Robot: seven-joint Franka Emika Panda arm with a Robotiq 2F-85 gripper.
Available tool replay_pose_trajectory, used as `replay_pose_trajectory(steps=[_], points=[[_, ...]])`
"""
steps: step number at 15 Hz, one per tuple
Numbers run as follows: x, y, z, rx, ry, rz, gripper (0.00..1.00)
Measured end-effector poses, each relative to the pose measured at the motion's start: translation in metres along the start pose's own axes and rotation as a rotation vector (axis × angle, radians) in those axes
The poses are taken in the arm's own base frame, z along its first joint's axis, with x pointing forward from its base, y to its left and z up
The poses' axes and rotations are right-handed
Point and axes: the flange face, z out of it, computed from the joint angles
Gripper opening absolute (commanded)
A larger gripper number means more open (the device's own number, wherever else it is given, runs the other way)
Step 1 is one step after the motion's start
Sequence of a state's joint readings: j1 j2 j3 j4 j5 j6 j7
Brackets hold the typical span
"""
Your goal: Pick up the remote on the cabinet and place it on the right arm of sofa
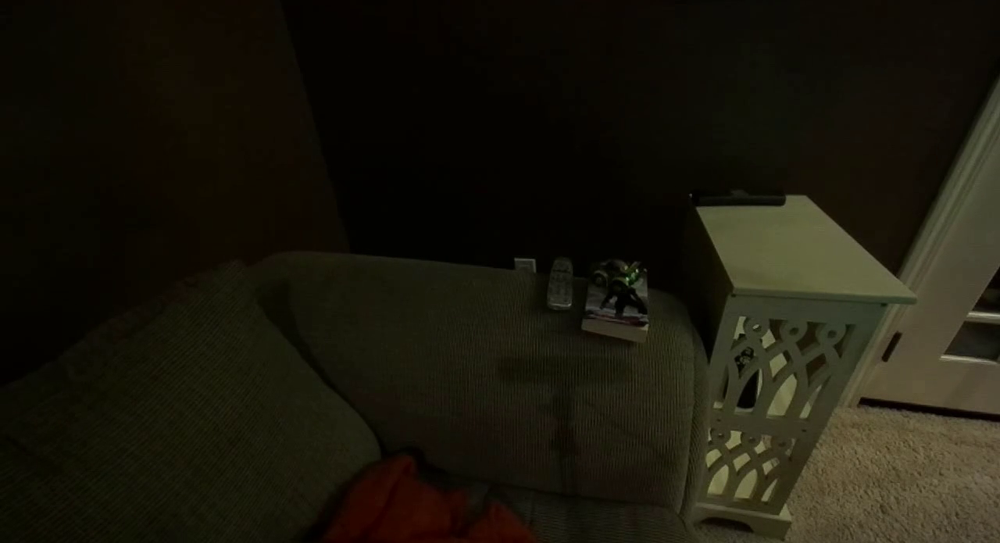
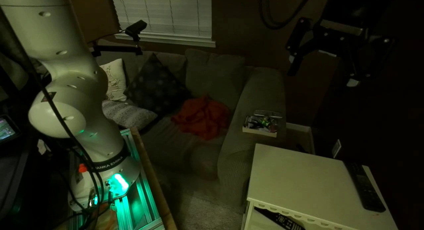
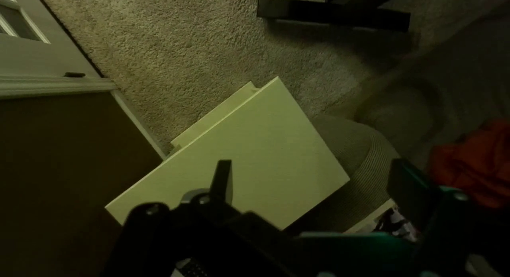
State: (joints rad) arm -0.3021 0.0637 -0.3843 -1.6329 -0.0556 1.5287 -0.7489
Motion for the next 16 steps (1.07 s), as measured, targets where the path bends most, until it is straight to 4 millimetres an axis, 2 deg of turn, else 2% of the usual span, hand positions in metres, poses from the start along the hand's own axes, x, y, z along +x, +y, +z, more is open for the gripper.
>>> replay_pose_trajectory(steps=[2,5,7,12,14,16], points=[[0.026,0.01,0.018,0.05,-0.055,-0.07,1.0],[0.085,0.004,0.048,0.11,-0.096,-0.101,1.0],[0.11,0.001,0.06,0.129,-0.115,-0.101,1.0],[0.113,0.008,0.056,0.116,-0.096,-0.105,1.0],[0.126,0.014,0.055,0.034,-0.018,-0.14,1.0],[0.147,0.024,0.062,-0.072,0.032,-0.179,1.0]])
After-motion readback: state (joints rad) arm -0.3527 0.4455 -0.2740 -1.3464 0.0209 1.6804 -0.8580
